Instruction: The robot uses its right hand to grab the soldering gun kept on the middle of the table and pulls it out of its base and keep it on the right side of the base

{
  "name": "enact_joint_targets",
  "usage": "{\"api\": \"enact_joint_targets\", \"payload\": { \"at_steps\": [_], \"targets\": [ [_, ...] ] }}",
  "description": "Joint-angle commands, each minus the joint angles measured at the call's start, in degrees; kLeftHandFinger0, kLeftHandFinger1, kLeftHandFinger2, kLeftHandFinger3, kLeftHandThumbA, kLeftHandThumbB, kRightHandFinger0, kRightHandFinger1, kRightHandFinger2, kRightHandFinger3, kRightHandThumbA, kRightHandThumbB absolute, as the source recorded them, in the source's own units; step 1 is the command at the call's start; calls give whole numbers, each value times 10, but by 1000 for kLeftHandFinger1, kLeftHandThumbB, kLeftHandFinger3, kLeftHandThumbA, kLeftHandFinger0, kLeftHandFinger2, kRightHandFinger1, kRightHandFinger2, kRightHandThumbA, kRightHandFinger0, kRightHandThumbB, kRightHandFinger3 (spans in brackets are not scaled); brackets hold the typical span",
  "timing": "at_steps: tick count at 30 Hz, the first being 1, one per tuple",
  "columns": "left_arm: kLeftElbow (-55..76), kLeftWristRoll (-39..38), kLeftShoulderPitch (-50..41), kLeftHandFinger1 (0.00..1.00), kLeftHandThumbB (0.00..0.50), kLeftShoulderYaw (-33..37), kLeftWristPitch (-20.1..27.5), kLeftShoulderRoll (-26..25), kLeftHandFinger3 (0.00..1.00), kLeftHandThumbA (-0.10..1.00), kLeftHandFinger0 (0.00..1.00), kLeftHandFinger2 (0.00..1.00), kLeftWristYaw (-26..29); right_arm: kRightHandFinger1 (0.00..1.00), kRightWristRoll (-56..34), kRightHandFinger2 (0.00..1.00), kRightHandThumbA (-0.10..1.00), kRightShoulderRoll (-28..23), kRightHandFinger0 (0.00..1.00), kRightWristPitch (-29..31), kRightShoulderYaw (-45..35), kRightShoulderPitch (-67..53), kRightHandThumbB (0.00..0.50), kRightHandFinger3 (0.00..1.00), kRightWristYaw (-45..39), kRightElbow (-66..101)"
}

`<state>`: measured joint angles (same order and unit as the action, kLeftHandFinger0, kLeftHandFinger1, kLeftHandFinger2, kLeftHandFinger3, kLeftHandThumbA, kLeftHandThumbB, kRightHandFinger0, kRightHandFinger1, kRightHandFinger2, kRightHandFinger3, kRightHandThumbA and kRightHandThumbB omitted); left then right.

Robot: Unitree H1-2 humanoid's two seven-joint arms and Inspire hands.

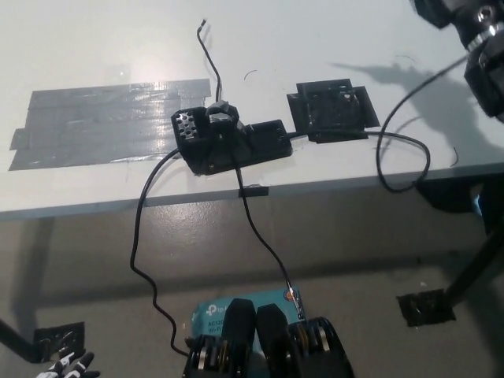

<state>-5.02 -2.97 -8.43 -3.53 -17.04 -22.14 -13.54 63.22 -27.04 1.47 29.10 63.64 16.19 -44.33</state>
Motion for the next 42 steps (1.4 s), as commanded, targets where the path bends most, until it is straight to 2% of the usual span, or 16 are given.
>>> {"api": "enact_joint_targets", "payload": {
  "at_steps": [1, 2, 3, 4, 7, 10, 14, 17, 20, 24, 26, 27, 32, 34, 36, 42],
  "targets": [
    [18, 3, -2, 624, 358, -3, 2, -14, 957, 757, 393, 747, -4, 0, -48, 77, 17, 4, 0, -52, -31, -6, 240, 391, -79, 32],
    [12, 5, 1, 621, 370, -2, 6, -14, 956, 756, 400, 748, -3, 28, -34, 128, 163, 11, 0, -80, -23, -25, 51, 204, -108, 38],
    [11, 3, 1, 638, 371, -1, 8, -15, 957, 762, 419, 751, -6, 45, -44, 174, 168, 17, 0, -79, -29, -37, 50, 226, -110, 40],
    [11, 5, 1, 649, 375, -1, 9, -16, 958, 766, 437, 757, -6, 128, -56, 241, 75, 24, 0, -77, -37, -51, 124, 356, -102, 42],
    [13, 4, 0, 642, 396, 0, 9, -17, 948, 771, 450, 750, -7, 125, -75, 346, -100, 42, 0, -81, -39, -77, 79, 294, -139, 39],
    [20, 9, 1, 655, 367, 4, 2, -16, 951, 772, 467, 757, -6, 139, -86, 402, -100, 65, 0, -102, -38, -104, 74, 455, -174, 47],
    [19, 11, 4, 650, 356, 7, 4, -13, 953, 768, 449, 770, -5, 183, -100, 470, 37, 89, 0, -100, -35, -119, 0, 416, -188, 36],
    [23, 12, 4, 620, 357, 9, 4, -15, 970, 776, 414, 765, -7, 338, -134, 616, -100, 102, 106, -84, -38, -123, 0, 571, -239, 38],
    [28, 18, 7, 604, 362, 12, -6, -17, 987, 777, 408, 758, -4, 351, -143, 535, -90, 102, 187, -98, -32, -121, 0, 878, -290, 54],
    [28, 20, 5, 618, 351, 13, -8, -21, 989, 780, 445, 774, -6, 519, -159, 692, 356, 97, 429, -108, -32, -118, 2, 1000, -325, 52],
    [28, 18, 5, 636, 353, 13, -6, -22, 997, 778, 458, 784, -8, 714, -159, 798, 419, 97, 593, -120, -31, -116, 11, 1000, -331, 52],
    [25, 19, 6, 641, 361, 13, -6, -21, 1000, 777, 485, 788, -7, 1000, -141, 1000, 561, 86, 1000, -108, -17, -112, 43, 1000, -321, 46],
    [29, 21, 5, 638, 346, 12, -5, -22, 991, 777, 472, 779, -6, 1000, -110, 1000, 874, 71, 1000, -139, 11, -97, 201, 1000, -353, 55],
    [32, 22, 3, 622, 346, 11, -8, -21, 986, 774, 439, 772, -4, 1000, -85, 1000, 1000, 59, 1000, -169, 34, -89, 414, 1000, -394, 72],
    [29, 21, 3, 614, 345, 11, -3, -20, 975, 775, 419, 761, -5, 1000, -82, 1000, 1000, 58, 1000, -188, 40, -83, 499, 1000, -404, 74],
    [25, 21, 1, 638, 352, 11, 2, -19, 964, 771, 444, 761, -5, 1000, -107, 1000, 1000, 58, 1000, -218, 16, -69, 500, 1000, -403, 81]
  ]
}}
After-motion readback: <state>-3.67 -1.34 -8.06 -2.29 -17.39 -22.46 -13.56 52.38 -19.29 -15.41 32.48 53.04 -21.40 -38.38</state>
